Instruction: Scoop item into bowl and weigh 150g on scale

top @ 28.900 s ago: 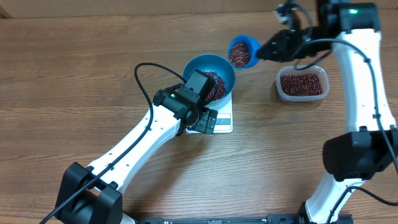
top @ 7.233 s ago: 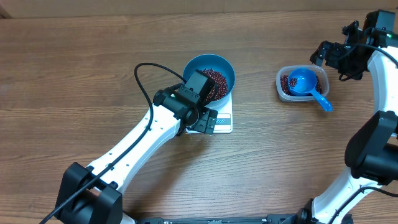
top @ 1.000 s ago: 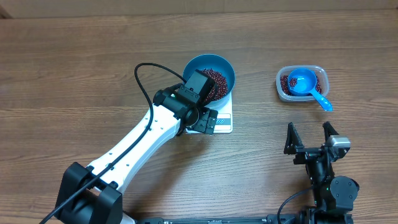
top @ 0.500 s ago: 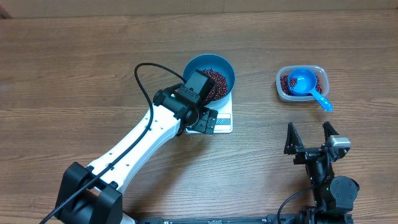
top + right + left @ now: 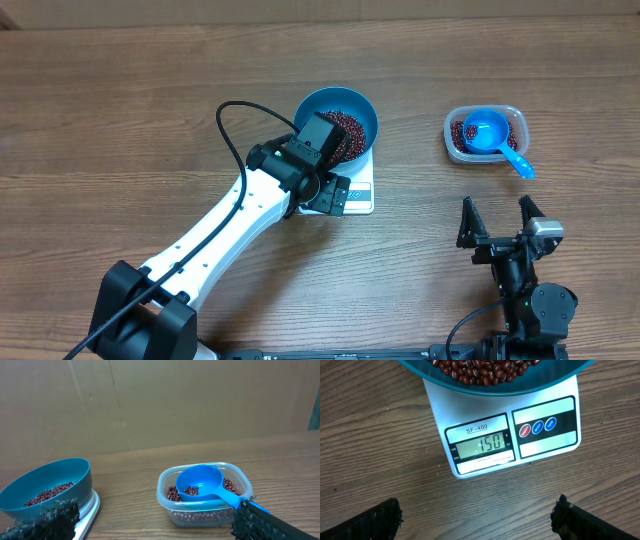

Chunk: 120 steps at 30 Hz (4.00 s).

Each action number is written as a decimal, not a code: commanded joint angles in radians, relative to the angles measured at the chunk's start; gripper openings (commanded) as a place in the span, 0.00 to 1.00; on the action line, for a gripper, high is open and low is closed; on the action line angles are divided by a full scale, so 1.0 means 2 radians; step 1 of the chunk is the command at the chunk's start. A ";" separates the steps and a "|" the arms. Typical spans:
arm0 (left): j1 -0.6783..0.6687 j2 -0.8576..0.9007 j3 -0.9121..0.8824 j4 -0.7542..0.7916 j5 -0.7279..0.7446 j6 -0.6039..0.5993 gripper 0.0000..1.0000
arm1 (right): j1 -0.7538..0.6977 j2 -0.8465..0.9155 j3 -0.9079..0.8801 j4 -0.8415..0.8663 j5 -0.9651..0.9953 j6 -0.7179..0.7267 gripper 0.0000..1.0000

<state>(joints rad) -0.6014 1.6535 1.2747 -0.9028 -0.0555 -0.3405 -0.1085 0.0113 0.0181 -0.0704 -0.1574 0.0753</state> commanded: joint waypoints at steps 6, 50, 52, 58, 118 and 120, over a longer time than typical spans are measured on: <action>-0.001 -0.002 0.005 0.000 0.002 -0.003 1.00 | 0.004 -0.004 -0.005 0.002 0.002 0.003 1.00; 0.011 -0.352 -0.011 -0.016 -0.003 0.015 0.99 | 0.004 -0.004 -0.005 0.002 0.002 0.003 1.00; 0.021 -0.393 -0.024 -0.012 -0.003 0.015 0.99 | 0.004 -0.004 -0.005 0.002 0.002 0.003 1.00; 0.059 -0.515 -0.093 0.010 -0.003 0.015 1.00 | 0.004 -0.004 -0.005 0.002 0.002 0.003 1.00; 0.226 -0.825 -0.635 0.412 0.023 0.097 1.00 | 0.004 -0.004 -0.005 0.002 0.002 0.003 1.00; 0.226 -0.825 -0.635 0.412 0.023 0.098 1.00 | 0.004 -0.004 -0.005 0.002 0.002 0.003 1.00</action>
<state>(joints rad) -0.1551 0.0128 0.0082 -0.0784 -0.0246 -0.1741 -0.1085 0.0109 0.0181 -0.0719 -0.1570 0.0776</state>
